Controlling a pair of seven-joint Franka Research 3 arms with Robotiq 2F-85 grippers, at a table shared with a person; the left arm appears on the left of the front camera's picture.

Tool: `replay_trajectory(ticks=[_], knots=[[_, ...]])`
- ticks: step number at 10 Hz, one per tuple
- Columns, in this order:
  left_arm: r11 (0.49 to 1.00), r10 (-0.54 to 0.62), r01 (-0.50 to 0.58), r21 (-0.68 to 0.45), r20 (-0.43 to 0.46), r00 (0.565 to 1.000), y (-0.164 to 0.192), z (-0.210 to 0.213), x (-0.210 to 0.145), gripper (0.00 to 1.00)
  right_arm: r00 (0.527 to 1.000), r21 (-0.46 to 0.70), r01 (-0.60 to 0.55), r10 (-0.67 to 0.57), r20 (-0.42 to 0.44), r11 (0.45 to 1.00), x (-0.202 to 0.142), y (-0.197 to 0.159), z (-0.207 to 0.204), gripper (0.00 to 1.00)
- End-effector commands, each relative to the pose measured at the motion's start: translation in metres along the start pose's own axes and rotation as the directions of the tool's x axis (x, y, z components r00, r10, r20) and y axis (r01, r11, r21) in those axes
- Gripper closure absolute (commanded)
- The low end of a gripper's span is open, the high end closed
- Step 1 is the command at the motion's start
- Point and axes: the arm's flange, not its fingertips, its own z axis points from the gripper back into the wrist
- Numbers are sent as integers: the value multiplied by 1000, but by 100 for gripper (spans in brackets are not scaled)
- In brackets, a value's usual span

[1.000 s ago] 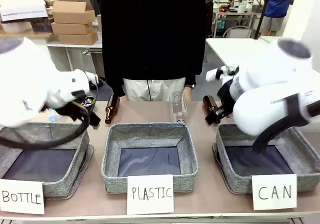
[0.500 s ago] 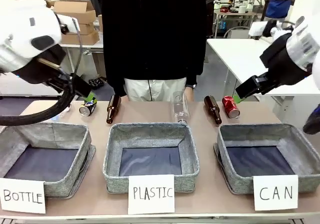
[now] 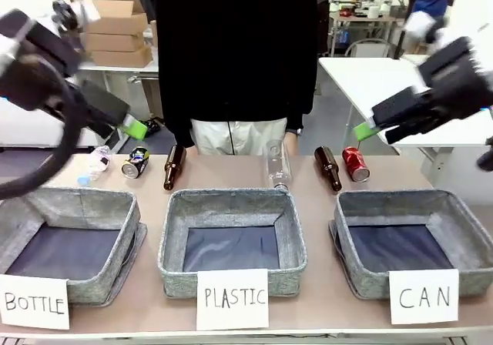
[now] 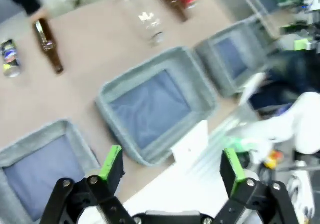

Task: Sort the can waste into the basket.
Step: Pick up the can waste from the table and place it in the right Fabric basket.

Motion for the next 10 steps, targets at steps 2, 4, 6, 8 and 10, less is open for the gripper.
replay_trajectory(ticks=[2,4,6,8,10], knots=[[760,443,-322,-564,88,892,95,63,-40,0,791,578,546,-600,-119,606,-20,-82,65,0],[631,587,-350,-693,131,799,142,61,-58,0,699,617,610,-705,-124,496,-22,-128,64,0],[606,664,-454,-653,101,741,161,38,-53,0,907,505,383,-417,-50,773,-38,-114,80,0],[683,531,-322,-655,144,835,161,91,-56,0,907,505,383,-417,-50,773,-38,-114,80,0],[683,531,-322,-655,144,835,161,91,-56,0,907,505,383,-417,-50,773,-38,-114,80,0]])
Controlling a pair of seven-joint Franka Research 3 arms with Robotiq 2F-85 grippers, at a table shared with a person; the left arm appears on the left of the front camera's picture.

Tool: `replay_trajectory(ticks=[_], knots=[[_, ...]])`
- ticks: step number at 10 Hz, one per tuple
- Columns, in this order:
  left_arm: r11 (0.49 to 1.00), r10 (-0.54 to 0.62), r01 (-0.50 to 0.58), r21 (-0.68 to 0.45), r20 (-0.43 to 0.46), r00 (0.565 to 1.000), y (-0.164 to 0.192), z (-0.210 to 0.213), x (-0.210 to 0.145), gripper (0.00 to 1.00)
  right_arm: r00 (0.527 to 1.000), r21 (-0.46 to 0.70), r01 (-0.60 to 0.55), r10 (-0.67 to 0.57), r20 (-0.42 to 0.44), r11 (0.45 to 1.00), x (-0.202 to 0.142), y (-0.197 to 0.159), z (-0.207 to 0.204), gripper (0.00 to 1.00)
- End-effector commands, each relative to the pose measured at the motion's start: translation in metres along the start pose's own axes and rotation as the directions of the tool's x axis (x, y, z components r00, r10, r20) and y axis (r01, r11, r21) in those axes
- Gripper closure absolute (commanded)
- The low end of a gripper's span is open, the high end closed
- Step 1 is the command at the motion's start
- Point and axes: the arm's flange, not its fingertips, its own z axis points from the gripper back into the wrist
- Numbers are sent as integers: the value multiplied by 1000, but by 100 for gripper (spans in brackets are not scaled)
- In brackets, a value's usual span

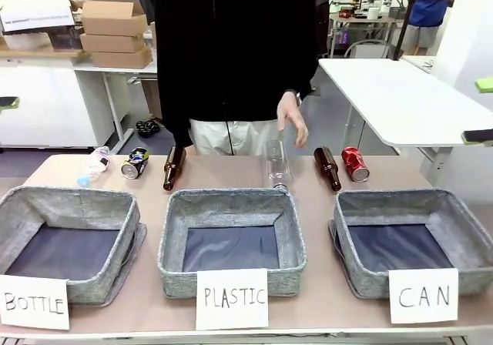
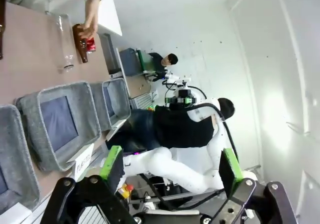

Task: Sort the can waste into the basket.
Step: Pick up the can waste from the table and place it in the right Fabric basket.

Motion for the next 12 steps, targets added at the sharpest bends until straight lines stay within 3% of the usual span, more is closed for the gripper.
replay_trajectory(ticks=[1,7,9,12], knots=[[999,-42,42,-7,12,999,-4,1,0,0,999,25,-30,29,25,999,1,-1,3,0],[1000,-17,17,19,9,1000,-4,2,-3,0,999,25,-30,29,25,999,1,-1,3,0],[972,11,-22,236,50,999,-1,-14,47,0,999,25,-30,29,25,999,1,-1,3,0],[898,66,-77,432,42,997,35,-39,143,0,999,25,-30,29,25,999,1,-1,3,0]])
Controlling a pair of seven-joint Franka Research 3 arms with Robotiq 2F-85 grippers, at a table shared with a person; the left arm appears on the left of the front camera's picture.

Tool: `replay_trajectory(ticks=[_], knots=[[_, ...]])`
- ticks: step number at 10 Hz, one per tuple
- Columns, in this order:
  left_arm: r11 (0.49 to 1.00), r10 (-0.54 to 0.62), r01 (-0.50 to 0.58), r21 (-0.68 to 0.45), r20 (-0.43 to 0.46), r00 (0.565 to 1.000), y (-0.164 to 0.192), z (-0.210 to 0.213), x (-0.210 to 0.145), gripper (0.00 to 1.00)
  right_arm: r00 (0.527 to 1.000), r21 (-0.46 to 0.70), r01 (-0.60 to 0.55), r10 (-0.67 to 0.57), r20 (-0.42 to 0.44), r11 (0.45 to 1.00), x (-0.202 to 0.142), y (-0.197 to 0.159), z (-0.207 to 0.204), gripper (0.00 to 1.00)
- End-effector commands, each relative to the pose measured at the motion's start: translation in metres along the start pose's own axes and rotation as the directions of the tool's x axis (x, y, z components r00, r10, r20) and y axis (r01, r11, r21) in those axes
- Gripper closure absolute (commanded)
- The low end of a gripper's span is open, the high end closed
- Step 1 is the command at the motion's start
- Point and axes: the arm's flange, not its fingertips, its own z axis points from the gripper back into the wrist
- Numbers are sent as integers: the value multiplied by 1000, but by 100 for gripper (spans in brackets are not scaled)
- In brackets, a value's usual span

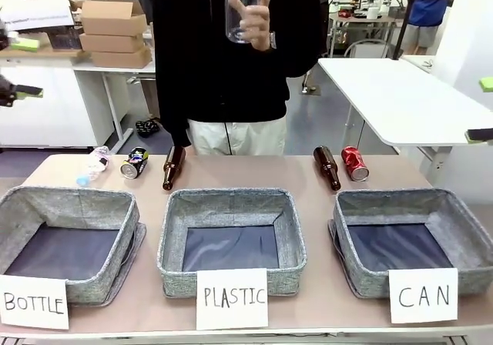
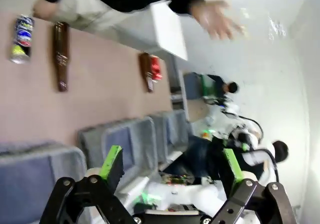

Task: Sort the can waste into the basket.
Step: Pick up the can waste from the table and place it in the right Fabric basket.

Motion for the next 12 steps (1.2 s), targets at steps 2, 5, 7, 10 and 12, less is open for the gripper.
replay_trajectory(ticks=[2,5,7,10,12], knots=[[949,106,-78,304,-79,991,35,-60,94,0,1000,24,-27,27,5,999,2,1,-1,0],[919,174,-136,370,-71,982,90,-141,140,0,1000,24,-27,27,5,999,2,1,-1,0],[924,68,-46,380,-44,997,72,-112,113,0,1000,24,-27,27,5,999,2,1,-1,0],[859,111,-178,481,166,980,107,-156,137,0,1000,24,-27,27,5,999,2,1,-1,0],[733,156,-179,656,95,983,147,-204,146,0,1000,24,-27,27,5,999,2,1,-1,0]])
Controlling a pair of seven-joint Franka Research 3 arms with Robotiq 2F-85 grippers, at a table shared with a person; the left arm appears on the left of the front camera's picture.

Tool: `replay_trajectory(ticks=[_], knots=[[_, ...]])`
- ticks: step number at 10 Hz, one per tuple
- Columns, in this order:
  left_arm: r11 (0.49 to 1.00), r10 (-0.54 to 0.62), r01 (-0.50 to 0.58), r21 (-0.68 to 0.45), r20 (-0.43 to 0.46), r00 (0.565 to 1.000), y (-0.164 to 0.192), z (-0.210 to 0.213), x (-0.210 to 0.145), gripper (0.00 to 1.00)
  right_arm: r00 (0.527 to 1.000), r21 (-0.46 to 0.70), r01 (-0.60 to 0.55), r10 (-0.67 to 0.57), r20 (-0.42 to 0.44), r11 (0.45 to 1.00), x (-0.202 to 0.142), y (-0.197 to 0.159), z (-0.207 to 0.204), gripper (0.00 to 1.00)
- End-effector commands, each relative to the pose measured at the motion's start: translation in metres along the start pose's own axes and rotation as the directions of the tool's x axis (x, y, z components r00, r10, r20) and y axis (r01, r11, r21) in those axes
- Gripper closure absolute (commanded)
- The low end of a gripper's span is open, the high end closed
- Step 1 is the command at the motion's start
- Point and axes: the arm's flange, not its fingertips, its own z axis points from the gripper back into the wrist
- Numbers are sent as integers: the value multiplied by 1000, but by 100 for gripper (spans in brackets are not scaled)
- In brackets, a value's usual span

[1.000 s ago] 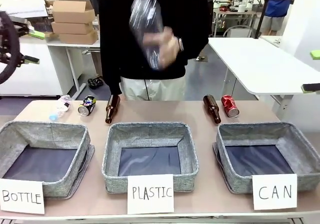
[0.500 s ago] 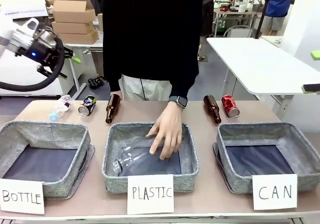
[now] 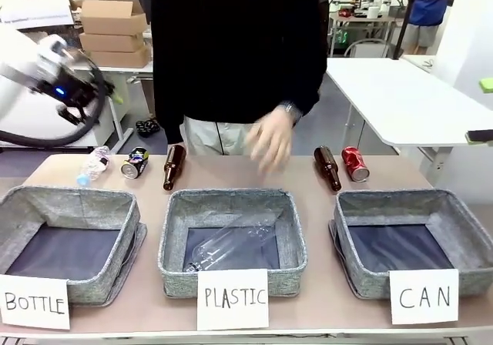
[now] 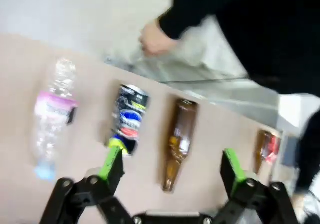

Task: Sort the can waste into the basket.
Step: Pick up the can waste from the table and place it in the right Fabric basket.

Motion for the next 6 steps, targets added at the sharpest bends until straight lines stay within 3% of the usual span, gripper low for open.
replay_trajectory(ticks=[1,3,6], knots=[[974,58,-56,222,-5,998,-8,-54,16,0,1000,25,-29,28,10,999,2,2,-1,0],[959,33,-1,282,-109,993,-13,-85,15,0,1000,25,-29,28,10,999,2,2,-1,0],[932,7,62,356,-189,982,-18,-128,14,0,1000,25,-29,28,10,999,2,2,-1,0]])
